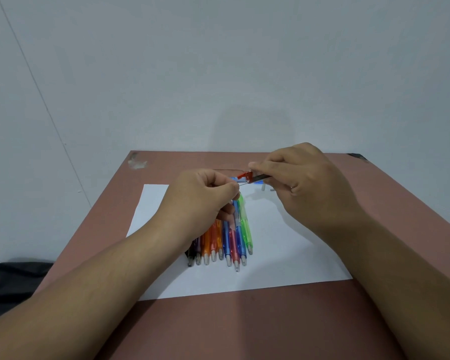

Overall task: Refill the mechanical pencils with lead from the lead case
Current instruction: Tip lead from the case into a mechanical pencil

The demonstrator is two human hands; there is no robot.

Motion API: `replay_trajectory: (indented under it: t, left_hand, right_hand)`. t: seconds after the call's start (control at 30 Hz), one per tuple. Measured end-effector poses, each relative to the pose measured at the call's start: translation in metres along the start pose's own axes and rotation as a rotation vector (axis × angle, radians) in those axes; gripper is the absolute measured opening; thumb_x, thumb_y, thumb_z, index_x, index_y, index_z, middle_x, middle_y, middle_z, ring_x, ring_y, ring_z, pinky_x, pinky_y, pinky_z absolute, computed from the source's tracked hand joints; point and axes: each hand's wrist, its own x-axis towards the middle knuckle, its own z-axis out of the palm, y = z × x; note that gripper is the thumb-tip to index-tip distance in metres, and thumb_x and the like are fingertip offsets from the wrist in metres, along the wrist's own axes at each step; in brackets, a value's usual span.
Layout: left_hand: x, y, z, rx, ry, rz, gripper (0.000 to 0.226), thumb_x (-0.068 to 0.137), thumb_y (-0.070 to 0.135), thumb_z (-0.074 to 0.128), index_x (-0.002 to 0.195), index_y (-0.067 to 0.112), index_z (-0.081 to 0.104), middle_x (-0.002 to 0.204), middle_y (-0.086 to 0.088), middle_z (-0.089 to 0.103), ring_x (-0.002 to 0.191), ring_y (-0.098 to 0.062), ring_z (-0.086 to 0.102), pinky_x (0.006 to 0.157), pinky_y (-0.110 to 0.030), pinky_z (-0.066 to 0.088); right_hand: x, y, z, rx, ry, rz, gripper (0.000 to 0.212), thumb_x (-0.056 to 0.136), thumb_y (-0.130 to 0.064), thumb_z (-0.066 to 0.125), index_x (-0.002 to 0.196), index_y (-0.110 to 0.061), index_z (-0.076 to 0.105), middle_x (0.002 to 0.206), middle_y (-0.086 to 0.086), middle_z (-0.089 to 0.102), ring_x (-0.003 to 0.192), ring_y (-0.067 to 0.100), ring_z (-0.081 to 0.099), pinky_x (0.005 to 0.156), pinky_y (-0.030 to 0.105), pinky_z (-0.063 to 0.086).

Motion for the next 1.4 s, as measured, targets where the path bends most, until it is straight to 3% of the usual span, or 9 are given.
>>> replay_trajectory:
  t: [0.3, 0.63, 0.87, 1.0, 1.1, 1.23, 1.3, 1.4]
  left_hand:
    - [0.003, -0.003, -0.004, 0.031, 0.021, 0.009, 0.016, 0.095, 0.026, 0.065, 0.085, 0.017, 0.074, 0.076, 0.001, 0.076, 0.068, -0.016, 0.073, 0.056, -0.016, 0.056]
    - [0.012, -0.007, -0.011, 0.101, 0.078, 0.066, 0.015, 0.095, 0.026, 0.063, 0.084, 0.020, 0.071, 0.074, 0.003, 0.075, 0.066, -0.012, 0.072, 0.069, -0.033, 0.062]
    - [0.017, -0.010, -0.015, 0.100, 0.116, 0.066, 0.015, 0.094, 0.028, 0.065, 0.082, 0.022, 0.070, 0.073, 0.003, 0.075, 0.066, -0.013, 0.072, 0.071, -0.036, 0.063]
    - [0.019, -0.010, -0.017, 0.109, 0.125, 0.059, 0.015, 0.095, 0.030, 0.065, 0.084, 0.021, 0.069, 0.073, 0.006, 0.075, 0.065, -0.010, 0.072, 0.071, -0.035, 0.063]
    - [0.019, -0.010, -0.018, 0.091, 0.140, 0.049, 0.015, 0.095, 0.030, 0.065, 0.084, 0.021, 0.069, 0.073, 0.005, 0.075, 0.065, -0.011, 0.072, 0.071, -0.035, 0.062]
    - [0.020, -0.009, -0.019, 0.068, 0.164, 0.055, 0.016, 0.095, 0.031, 0.064, 0.084, 0.021, 0.070, 0.073, 0.006, 0.075, 0.067, -0.012, 0.073, 0.075, -0.040, 0.063]
    - [0.020, -0.009, -0.020, 0.074, 0.176, 0.058, 0.016, 0.095, 0.033, 0.064, 0.084, 0.022, 0.070, 0.073, 0.008, 0.075, 0.066, -0.010, 0.072, 0.075, -0.040, 0.063]
    - [0.021, -0.010, -0.020, 0.080, 0.181, 0.066, 0.017, 0.094, 0.035, 0.064, 0.085, 0.023, 0.069, 0.074, 0.009, 0.075, 0.066, -0.009, 0.072, 0.074, -0.040, 0.063]
  right_hand:
    - [0.001, 0.000, -0.004, -0.015, -0.024, 0.058, 0.041, 0.085, -0.004, 0.080, 0.123, -0.016, 0.073, 0.108, 0.004, 0.074, 0.098, 0.027, 0.063, 0.072, 0.041, 0.058]
    - [-0.001, 0.007, -0.003, 0.016, -0.047, 0.182, 0.036, 0.092, -0.011, 0.072, 0.125, -0.025, 0.072, 0.113, -0.005, 0.072, 0.100, 0.018, 0.063, 0.082, 0.028, 0.051]
    - [-0.001, 0.011, -0.003, 0.087, -0.076, 0.293, 0.032, 0.096, -0.017, 0.069, 0.127, -0.026, 0.071, 0.117, -0.007, 0.072, 0.104, 0.015, 0.064, 0.093, 0.039, 0.056]
    - [0.001, 0.007, -0.007, 0.172, -0.069, 0.424, 0.033, 0.095, -0.019, 0.071, 0.126, -0.031, 0.071, 0.114, -0.015, 0.070, 0.103, 0.007, 0.063, 0.094, 0.028, 0.055]
    - [0.003, -0.003, -0.012, 0.347, -0.027, 0.565, 0.034, 0.092, -0.019, 0.075, 0.117, -0.041, 0.072, 0.103, -0.031, 0.066, 0.101, -0.005, 0.063, 0.090, 0.014, 0.053]
    - [0.006, -0.013, -0.015, 0.588, -0.002, 0.704, 0.034, 0.089, -0.021, 0.077, 0.097, -0.052, 0.066, 0.093, -0.032, 0.068, 0.095, -0.016, 0.059, 0.068, 0.003, 0.048]
    - [0.008, -0.016, -0.015, 0.618, -0.001, 0.738, 0.031, 0.088, -0.024, 0.079, 0.103, -0.048, 0.067, 0.096, -0.027, 0.068, 0.093, -0.016, 0.059, 0.064, 0.003, 0.049]
    - [0.009, -0.019, -0.013, 0.635, -0.012, 0.783, 0.033, 0.085, -0.029, 0.081, 0.110, -0.045, 0.067, 0.101, -0.026, 0.067, 0.095, -0.006, 0.064, 0.074, 0.012, 0.055]
